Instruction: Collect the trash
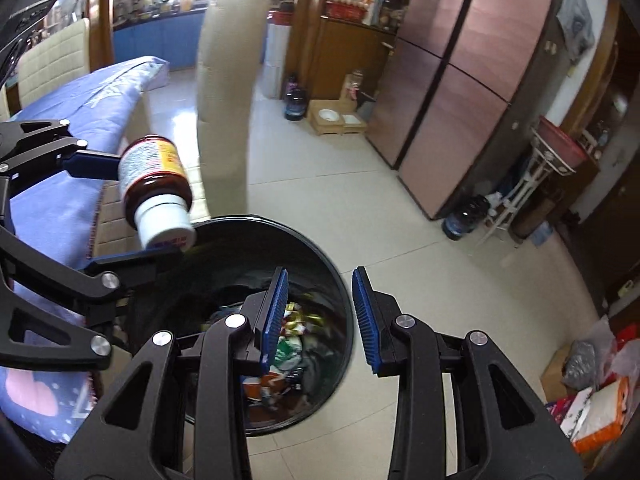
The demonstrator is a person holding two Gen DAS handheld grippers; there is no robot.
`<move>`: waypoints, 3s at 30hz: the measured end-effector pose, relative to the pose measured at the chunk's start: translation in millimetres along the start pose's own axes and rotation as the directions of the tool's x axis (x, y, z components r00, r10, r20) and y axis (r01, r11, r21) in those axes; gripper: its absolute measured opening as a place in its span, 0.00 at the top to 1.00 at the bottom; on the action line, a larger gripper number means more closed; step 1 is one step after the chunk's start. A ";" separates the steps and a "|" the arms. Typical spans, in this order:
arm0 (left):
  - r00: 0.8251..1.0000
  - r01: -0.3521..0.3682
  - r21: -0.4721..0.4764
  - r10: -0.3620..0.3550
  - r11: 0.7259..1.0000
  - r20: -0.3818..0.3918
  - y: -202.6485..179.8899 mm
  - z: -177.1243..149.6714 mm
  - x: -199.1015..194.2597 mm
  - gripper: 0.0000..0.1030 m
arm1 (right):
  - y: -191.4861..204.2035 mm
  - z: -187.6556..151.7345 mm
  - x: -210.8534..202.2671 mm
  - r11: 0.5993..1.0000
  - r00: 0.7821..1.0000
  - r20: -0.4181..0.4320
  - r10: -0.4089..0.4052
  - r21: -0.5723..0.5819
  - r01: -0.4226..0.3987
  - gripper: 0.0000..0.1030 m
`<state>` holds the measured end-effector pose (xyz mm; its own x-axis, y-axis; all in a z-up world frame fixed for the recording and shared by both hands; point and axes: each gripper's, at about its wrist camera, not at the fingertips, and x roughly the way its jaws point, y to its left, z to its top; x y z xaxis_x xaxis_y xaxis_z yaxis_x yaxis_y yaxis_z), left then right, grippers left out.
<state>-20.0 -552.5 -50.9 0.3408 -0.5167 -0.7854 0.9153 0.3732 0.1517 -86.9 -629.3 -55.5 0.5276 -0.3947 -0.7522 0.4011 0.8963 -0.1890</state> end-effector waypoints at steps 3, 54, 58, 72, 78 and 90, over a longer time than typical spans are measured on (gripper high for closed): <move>1.000 0.010 0.005 -0.010 1.000 -0.008 -5.7 3.6 6.7 0.33 | -17.2 -5.0 -0.2 0.999 1.000 -0.001 0.003 0.041 -0.003 0.65; 0.999 0.008 0.027 -0.009 1.000 0.045 -16.3 3.0 -12.1 0.13 | -34.6 -16.8 -8.3 0.996 0.999 0.029 0.016 0.089 -0.019 0.44; 0.999 0.029 0.035 -0.031 0.999 0.040 -18.7 1.5 -12.6 0.13 | -33.1 -16.3 -8.0 0.996 1.000 0.026 0.015 0.086 -0.017 0.43; 0.998 0.038 0.044 -0.040 0.998 0.050 -19.5 -0.5 -18.0 0.13 | -32.6 -15.7 -6.1 0.996 1.000 0.026 0.010 0.091 -0.013 0.42; 0.998 0.044 0.043 -0.046 0.998 0.042 -18.8 0.3 -17.4 0.13 | -31.7 -16.0 -7.4 0.996 1.000 0.030 0.010 0.091 -0.012 0.39; 0.995 0.098 -0.001 -0.097 0.995 0.037 -10.5 0.7 -17.2 0.13 | -31.4 -15.8 -7.7 0.995 0.999 0.027 0.021 0.098 -0.023 0.38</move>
<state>-35.3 -548.1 -38.5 0.2577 -0.5788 -0.7737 0.9440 0.3217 0.0737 -115.4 -651.2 -53.8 0.5557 -0.3816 -0.7387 0.4600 0.8812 -0.1092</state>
